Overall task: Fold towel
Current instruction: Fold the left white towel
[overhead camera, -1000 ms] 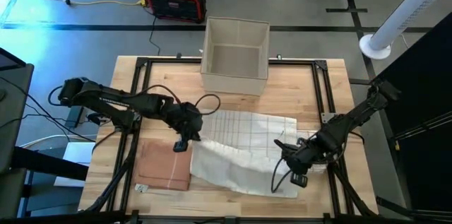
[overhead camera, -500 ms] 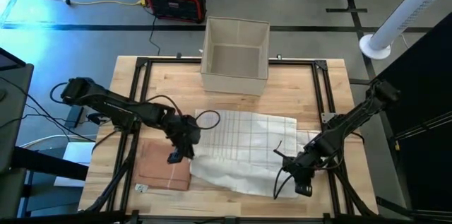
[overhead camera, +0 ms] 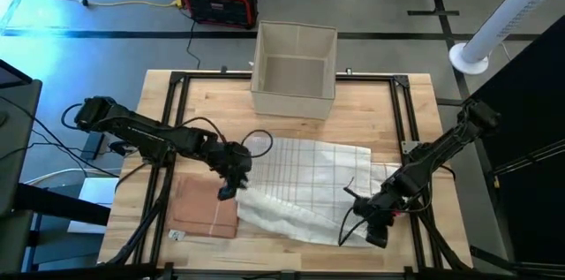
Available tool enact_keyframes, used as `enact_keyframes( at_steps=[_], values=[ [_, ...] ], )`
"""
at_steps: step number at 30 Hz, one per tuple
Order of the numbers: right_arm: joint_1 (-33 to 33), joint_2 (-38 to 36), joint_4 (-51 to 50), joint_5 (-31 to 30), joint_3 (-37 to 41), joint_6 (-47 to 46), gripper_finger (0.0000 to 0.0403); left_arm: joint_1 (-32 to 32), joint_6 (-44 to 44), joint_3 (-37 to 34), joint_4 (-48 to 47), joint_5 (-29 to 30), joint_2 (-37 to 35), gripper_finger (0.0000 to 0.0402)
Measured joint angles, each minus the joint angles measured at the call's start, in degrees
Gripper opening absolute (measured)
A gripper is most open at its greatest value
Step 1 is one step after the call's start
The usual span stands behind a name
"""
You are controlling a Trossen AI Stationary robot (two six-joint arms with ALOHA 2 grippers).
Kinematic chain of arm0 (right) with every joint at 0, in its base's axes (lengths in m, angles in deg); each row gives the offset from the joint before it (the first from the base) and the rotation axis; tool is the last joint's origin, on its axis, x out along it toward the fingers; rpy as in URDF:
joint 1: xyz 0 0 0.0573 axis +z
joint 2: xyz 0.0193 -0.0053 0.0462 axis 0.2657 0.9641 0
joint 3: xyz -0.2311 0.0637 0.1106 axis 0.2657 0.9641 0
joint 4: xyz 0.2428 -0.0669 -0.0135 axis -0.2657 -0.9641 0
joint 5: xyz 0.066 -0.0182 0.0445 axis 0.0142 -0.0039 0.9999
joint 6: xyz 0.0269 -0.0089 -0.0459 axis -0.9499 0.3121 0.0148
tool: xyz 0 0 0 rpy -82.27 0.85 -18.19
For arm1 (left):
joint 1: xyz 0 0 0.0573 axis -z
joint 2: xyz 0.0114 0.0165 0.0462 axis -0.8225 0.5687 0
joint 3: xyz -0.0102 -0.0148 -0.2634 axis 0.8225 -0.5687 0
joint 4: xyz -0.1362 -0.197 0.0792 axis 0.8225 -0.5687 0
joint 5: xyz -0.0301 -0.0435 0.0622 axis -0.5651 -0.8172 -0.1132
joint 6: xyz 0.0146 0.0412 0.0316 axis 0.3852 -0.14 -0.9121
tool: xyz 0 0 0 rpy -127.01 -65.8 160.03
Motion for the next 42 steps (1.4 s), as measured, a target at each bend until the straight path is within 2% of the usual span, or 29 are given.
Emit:
enact_keyframes(
  at_steps=[1,3,5,8,10,20,22,26,29,31,32,33,36,38,40,42],
  values=[
    [0.10,0.41,-0.30,-3.55,0.00,-0.09,0.0120,0.00,-0.14,-1.34,1.83,0.12,0.53,0.0104],
    [-0.17,1.19,-0.35,-6.69,0.00,-0.21,0.0096,0.21,0.67,-3.56,4.14,0.01,1.44,0.0088],
    [-0.41,2.10,-0.32,-7.49,0.00,-0.35,0.0063,0.68,0.78,-4.80,5.31,0.44,2.15,0.0065],
    [-0.41,2.94,-0.10,-7.46,0.00,-0.01,0.0012,1.61,1.49,-5.56,4.41,4.63,2.65,0.0021],
    [-0.39,2.94,-0.09,-7.44,0.00,0.14,0.0009,2.28,1.79,-5.58,4.77,5.39,2.63,0.0006],
    [-0.36,2.94,-0.56,-8.82,0.00,1.28,0.0002,9.29,5.24,-5.48,5.24,5.63,6.05,0.0001],
    [-0.37,2.94,-0.53,-9.02,0.00,1.10,0.0001,10.17,5.34,-5.32,7.25,1.65,6.18,0.0000],
    [-0.36,2.94,-0.67,-8.97,0.00,1.15,0.0000,12.10,7.13,-5.30,11.20,-11.85,6.19,0.0000],
    [-0.36,2.94,-1.00,-8.10,0.00,1.60,0.0000,13.47,9.66,-5.53,10.73,-17.22,6.19,0.0000],
    [-0.36,2.94,-1.65,-7.99,0.00,1.65,0.0000,13.64,8.21,-5.52,9.24,-19.45,5.85,0.0000],
    [-0.39,2.94,-2.00,-7.99,0.00,1.67,0.0000,13.38,7.54,-5.42,7.28,-18.44,5.26,0.0000],
    [-0.36,2.94,-2.39,-7.99,0.00,1.69,0.0000,12.94,7.51,-5.00,5.09,-14.88,4.50,0.0000],
    [-0.36,2.94,-3.49,-7.99,0.00,1.72,0.0000,12.14,9.04,-4.16,3.72,1.80,2.51,0.0000],
    [-0.39,2.94,-4.00,-8.01,-0.02,1.72,0.0000,11.96,9.70,-4.16,4.89,10.42,2.31,0.0000],
    [-0.39,2.94,-4.21,-7.97,0.00,1.72,0.0000,12.04,9.70,-4.16,5.44,16.04,3.03,0.0000],
    [-0.39,2.94,-4.14,-7.95,-0.02,1.69,0.0000,12.04,9.78,-4.38,5.37,18.49,4.94,0.0000]
  ],
)
